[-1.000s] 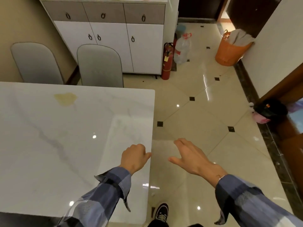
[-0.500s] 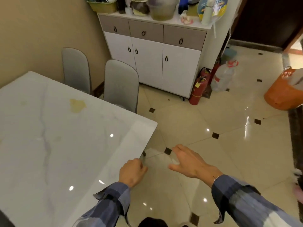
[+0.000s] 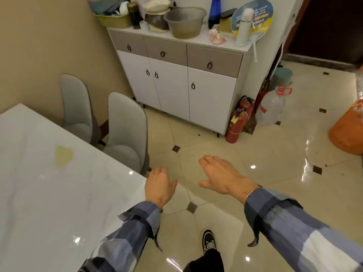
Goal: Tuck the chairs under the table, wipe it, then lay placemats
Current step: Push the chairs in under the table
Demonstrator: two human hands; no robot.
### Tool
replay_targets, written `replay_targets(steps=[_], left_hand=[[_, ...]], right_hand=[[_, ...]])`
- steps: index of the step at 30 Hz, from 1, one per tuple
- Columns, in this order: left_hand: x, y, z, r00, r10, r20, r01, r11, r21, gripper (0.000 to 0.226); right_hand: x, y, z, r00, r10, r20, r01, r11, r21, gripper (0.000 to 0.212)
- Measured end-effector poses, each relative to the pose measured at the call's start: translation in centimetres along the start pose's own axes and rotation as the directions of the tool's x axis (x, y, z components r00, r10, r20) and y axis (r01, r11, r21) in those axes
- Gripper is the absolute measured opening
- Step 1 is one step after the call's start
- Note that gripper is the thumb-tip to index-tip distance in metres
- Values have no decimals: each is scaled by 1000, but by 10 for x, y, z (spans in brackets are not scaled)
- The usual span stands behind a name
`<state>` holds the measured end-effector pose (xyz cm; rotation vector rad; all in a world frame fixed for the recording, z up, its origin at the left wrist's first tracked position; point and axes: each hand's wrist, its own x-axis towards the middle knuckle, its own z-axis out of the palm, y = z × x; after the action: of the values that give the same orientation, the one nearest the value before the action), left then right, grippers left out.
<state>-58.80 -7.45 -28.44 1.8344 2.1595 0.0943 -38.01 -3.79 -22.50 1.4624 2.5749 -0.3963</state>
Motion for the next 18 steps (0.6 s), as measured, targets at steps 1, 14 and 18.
replay_targets(steps=[1, 14, 18], left_hand=[[22, 11, 2, 1000, 7, 7, -7, 1000, 11, 36], [243, 82, -23, 987, -162, -4, 161, 985, -69, 63], [300, 76, -30, 943, -333, -32, 328, 939, -101, 63]], right_hand=[[12, 15, -6, 1000, 0, 16, 0, 1000, -11, 57], [216, 164, -80, 983, -112, 146, 135, 979, -156, 57], [297, 188, -88, 948, -244, 206, 273, 954, -126, 59]])
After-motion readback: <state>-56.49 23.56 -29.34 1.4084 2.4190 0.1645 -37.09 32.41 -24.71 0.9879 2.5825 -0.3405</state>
